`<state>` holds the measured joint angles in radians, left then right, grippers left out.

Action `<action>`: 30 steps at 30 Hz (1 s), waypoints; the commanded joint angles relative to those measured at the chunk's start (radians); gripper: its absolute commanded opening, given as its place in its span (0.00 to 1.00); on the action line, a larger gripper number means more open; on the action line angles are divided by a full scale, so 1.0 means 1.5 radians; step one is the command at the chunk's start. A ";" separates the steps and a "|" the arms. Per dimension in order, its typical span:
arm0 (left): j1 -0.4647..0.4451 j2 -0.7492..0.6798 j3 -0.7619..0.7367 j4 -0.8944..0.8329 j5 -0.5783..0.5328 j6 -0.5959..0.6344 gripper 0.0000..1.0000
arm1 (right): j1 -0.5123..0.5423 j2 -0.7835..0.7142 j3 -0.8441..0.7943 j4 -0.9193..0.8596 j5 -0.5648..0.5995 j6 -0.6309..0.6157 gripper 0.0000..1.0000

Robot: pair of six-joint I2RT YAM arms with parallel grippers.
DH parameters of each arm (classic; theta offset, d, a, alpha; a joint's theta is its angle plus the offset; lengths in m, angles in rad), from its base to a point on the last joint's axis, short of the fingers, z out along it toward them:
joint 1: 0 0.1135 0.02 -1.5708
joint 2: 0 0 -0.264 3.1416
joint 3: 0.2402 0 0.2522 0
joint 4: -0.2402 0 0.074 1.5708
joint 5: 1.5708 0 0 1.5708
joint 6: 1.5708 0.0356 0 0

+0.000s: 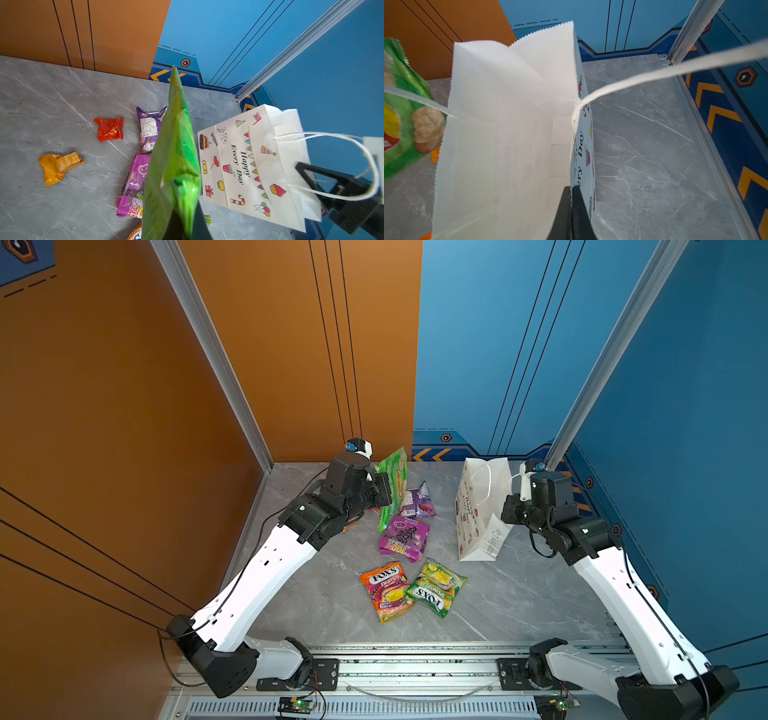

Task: Place the snacks into the paper bag
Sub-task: 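Lift the green chip bag with the left gripper toward the paper bag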

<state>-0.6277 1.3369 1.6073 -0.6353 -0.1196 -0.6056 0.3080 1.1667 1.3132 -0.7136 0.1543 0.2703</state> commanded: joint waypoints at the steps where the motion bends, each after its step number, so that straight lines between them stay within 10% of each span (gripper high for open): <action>1: 0.000 -0.020 0.076 -0.075 0.020 0.010 0.00 | 0.018 0.041 0.064 -0.072 0.096 -0.039 0.00; 17: -0.003 0.015 0.271 -0.095 0.148 -0.037 0.00 | 0.090 0.193 0.176 -0.094 0.301 -0.152 0.00; 30: 0.007 0.009 0.260 -0.021 0.161 -0.112 0.00 | 0.186 0.316 0.203 -0.055 0.320 -0.160 0.00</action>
<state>-0.6281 1.3643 1.9957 -0.7452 0.1143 -0.7361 0.5720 1.6211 1.5806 -0.8001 0.6113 0.0296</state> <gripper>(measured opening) 0.045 0.047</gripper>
